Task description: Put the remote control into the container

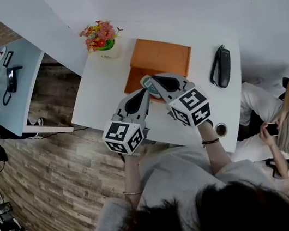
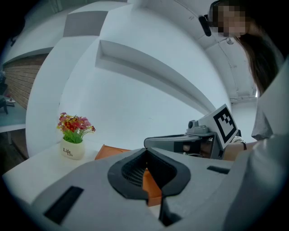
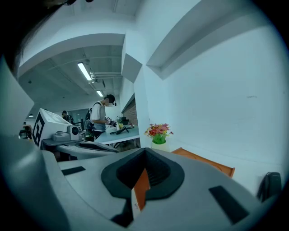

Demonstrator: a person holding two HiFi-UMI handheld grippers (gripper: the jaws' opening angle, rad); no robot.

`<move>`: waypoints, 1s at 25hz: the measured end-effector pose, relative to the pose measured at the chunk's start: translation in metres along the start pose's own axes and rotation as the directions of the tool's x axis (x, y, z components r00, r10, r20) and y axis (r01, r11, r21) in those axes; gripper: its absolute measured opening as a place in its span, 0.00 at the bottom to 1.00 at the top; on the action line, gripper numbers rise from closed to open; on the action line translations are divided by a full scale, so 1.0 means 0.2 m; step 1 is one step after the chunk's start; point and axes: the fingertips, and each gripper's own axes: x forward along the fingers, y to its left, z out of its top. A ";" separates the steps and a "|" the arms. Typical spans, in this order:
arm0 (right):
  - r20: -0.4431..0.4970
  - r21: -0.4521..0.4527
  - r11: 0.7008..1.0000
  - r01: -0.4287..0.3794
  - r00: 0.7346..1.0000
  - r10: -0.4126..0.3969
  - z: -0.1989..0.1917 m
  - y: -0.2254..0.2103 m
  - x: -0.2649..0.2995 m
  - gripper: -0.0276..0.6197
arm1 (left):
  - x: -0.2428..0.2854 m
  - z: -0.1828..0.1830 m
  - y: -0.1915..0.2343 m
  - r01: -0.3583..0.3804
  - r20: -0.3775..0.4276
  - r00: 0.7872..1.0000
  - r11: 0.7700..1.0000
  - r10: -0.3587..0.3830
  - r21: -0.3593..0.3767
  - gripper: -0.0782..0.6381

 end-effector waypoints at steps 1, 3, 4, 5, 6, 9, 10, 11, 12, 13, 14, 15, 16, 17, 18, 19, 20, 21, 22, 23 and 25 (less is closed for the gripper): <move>0.006 -0.004 1.000 -0.001 1.000 0.001 0.00 0.00 -0.02 0.04 | 0.00 0.00 -0.02 -0.001 0.005 1.000 1.000 0.001 0.004 0.11; 0.011 -0.014 1.000 -0.007 1.000 0.007 0.00 0.00 -0.05 0.04 | -0.01 0.01 -0.05 -0.001 0.014 1.000 1.000 0.001 0.010 0.11; 0.012 -0.021 1.000 -0.011 1.000 0.012 0.00 0.01 -0.06 0.04 | -0.01 0.01 -0.07 -0.001 0.018 1.000 1.000 0.000 0.013 0.11; 0.013 -0.030 0.999 -0.016 1.000 0.017 -0.01 0.01 -0.07 0.04 | -0.01 0.00 -0.08 0.000 0.020 1.000 1.000 0.000 0.016 0.11; 0.014 -0.038 0.999 -0.022 1.000 0.023 -0.02 0.01 -0.08 0.04 | -0.01 -0.01 -0.09 -0.001 0.021 1.000 1.000 0.001 0.017 0.11; 0.014 -0.056 0.998 -0.038 0.999 0.039 -0.04 0.02 -0.10 0.04 | -0.01 -0.02 -0.12 -0.013 0.023 1.000 1.000 0.013 0.020 0.11; 0.014 -0.061 0.997 -0.041 0.999 0.042 -0.04 0.02 -0.11 0.04 | -0.01 -0.03 -0.13 -0.017 0.025 1.000 1.000 0.017 0.020 0.11; 0.015 -0.065 0.997 -0.046 0.999 0.047 -0.04 0.02 -0.12 0.04 | -0.01 -0.03 -0.14 -0.022 0.028 0.999 1.000 0.021 0.020 0.11; 0.017 -0.067 0.996 -0.052 0.998 0.053 -0.05 0.02 -0.13 0.04 | -0.01 -0.03 -0.15 -0.026 0.031 0.999 0.999 0.026 0.019 0.11; 0.018 -0.070 0.996 -0.059 0.998 0.060 -0.06 0.02 -0.13 0.04 | -0.01 -0.04 -0.16 -0.032 0.034 0.999 0.999 0.031 0.020 0.11; 0.019 -0.072 0.995 -0.066 0.998 0.067 -0.07 0.02 -0.14 0.04 | -0.01 -0.05 -0.17 -0.037 0.036 0.999 0.999 0.036 0.021 0.11; 0.019 -0.074 0.995 -0.072 0.997 0.074 -0.08 0.02 -0.14 0.04 | -0.01 -0.05 -0.18 -0.041 0.037 0.998 0.999 0.040 0.023 0.11; 0.019 -0.074 0.994 -0.077 0.997 0.079 -0.09 0.03 -0.15 0.04 | -0.01 -0.06 -0.19 -0.044 0.038 0.998 0.999 0.043 0.025 0.11; 0.020 -0.075 0.994 -0.082 0.996 0.084 -0.09 0.03 -0.15 0.04 | -0.01 -0.07 -0.20 -0.046 0.038 0.998 0.999 0.045 0.027 0.11; 0.022 -0.076 0.993 -0.087 0.996 0.089 -0.10 0.03 -0.15 0.04 | -0.02 -0.08 -0.21 -0.050 0.040 0.998 0.998 0.049 0.028 0.11; 0.024 -0.078 0.993 -0.093 0.995 0.095 -0.10 0.04 -0.15 0.04 | -0.02 -0.08 -0.21 -0.055 0.042 0.998 0.998 0.054 0.029 0.11; 0.026 -0.082 0.992 -0.098 0.995 0.100 -0.10 0.05 -0.15 0.04 | -0.03 -0.08 -0.21 -0.061 0.045 0.997 0.998 0.060 0.029 0.11; 0.027 -0.085 0.991 -0.103 0.994 0.106 -0.09 0.06 -0.15 0.04 | -0.03 -0.08 -0.21 -0.067 0.048 0.997 0.997 0.066 0.029 0.11; 0.028 -0.087 0.990 -0.107 0.994 0.110 -0.09 0.07 -0.16 0.04 | -0.04 -0.08 -0.22 -0.073 0.050 0.996 0.997 0.071 0.028 0.11; 0.029 -0.087 0.990 -0.110 0.993 0.113 -0.09 0.07 -0.16 0.04 | -0.04 -0.09 -0.22 -0.078 0.051 0.996 0.997 0.077 0.027 0.11; 0.033 -0.088 0.990 -0.110 0.993 0.113 -0.09 0.07 -0.17 0.04 | -0.04 -0.09 -0.22 -0.085 0.051 0.995 0.996 0.083 0.029 0.11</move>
